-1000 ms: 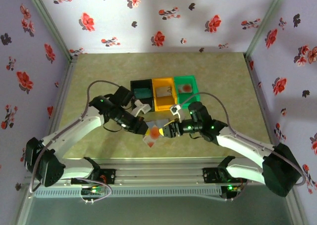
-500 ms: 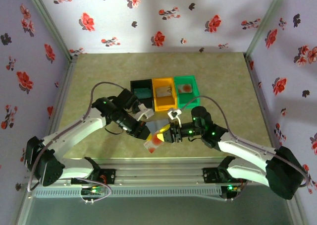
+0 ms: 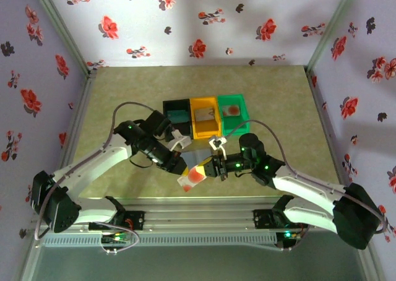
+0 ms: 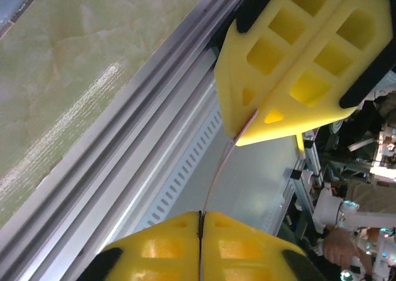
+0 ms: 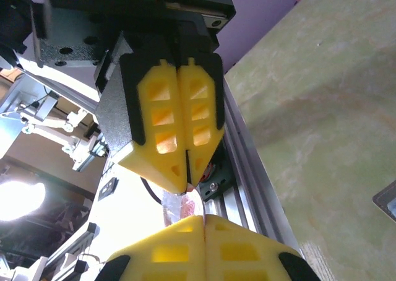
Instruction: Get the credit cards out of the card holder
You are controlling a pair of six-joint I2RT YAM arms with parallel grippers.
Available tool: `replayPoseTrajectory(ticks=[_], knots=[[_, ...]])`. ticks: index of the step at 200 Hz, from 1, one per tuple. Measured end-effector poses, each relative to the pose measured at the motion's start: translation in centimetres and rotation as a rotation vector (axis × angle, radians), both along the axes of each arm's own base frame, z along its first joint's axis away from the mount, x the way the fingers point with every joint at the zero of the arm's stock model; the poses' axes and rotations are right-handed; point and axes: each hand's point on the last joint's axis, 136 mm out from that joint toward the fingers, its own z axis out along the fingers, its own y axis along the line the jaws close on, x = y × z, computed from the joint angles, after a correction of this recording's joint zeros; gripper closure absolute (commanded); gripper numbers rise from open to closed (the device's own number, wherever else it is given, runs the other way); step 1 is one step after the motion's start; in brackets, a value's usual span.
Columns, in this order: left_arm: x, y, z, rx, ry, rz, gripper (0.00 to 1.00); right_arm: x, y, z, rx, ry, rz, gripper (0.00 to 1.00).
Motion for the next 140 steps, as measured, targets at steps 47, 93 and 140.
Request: replayPoseTrajectory(ticks=[47,93,140], knots=[[2.3,0.7,3.0,-0.058,-0.146,0.076,0.09,2.7,-1.6,0.4,-0.017,-0.022,-0.147,1.0],[4.8,3.0,5.9,-0.089,-0.341,0.224,0.0,11.6,-7.3,2.6,-0.079,-0.043,-0.537,1.0],[7.2,6.0,5.8,-0.033,-0.511,0.422,0.0,20.3,-13.1,4.5,-0.242,-0.064,-0.862,1.0]])
